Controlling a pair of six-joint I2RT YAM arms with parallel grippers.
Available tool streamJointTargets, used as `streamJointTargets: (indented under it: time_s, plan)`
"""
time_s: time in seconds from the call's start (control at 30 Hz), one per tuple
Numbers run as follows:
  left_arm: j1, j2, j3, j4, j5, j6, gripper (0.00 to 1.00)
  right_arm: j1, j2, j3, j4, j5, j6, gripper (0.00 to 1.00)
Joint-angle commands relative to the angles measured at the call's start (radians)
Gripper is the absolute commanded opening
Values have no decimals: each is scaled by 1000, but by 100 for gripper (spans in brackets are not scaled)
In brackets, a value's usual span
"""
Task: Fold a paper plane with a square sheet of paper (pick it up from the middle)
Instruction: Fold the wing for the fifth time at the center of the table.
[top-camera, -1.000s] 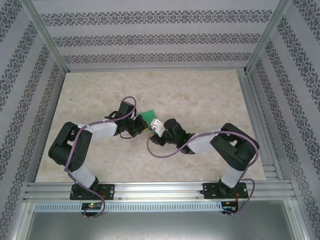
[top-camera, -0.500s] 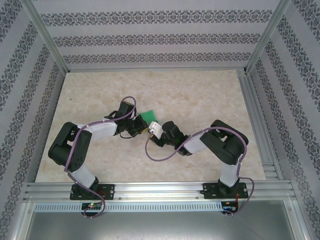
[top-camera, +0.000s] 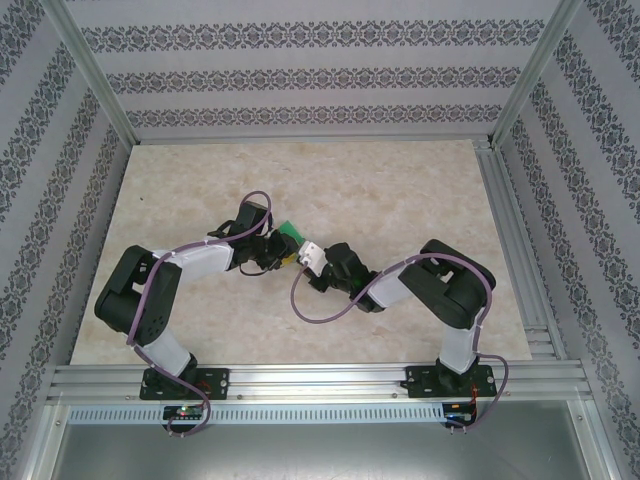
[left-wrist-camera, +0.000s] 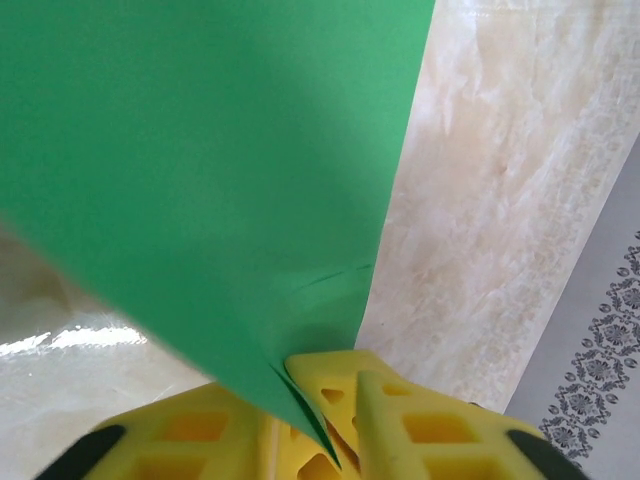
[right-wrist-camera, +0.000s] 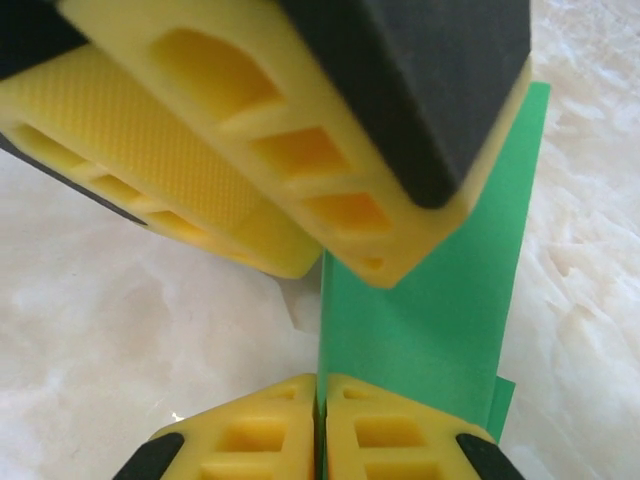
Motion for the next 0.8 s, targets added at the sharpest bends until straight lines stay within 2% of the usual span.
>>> streamJointTargets:
  time_s: [0.0, 0.17, 0.3, 0.43, 0.6, 0.77]
  plan:
    - [8, -24, 18, -29, -28, 21, 32, -11, -38, -21, 33, -76, 52, 10]
    - [14, -22, 9, -24, -33, 28, 29, -32, -51, -14, 44, -142, 103, 10]
    - [14, -25, 14, -22, -24, 36, 20, -39, -49, 2, 13, -152, 111, 11]
    - [14, -21, 23, -21, -14, 39, 12, -42, -44, 14, 2, -137, 102, 18]
    - [14, -19, 33, -27, -8, 42, 11, -42, -33, 32, -7, -109, 71, 29]
    - [15, -21, 35, -31, -5, 42, 12, -42, -14, 54, -14, -102, 50, 32]
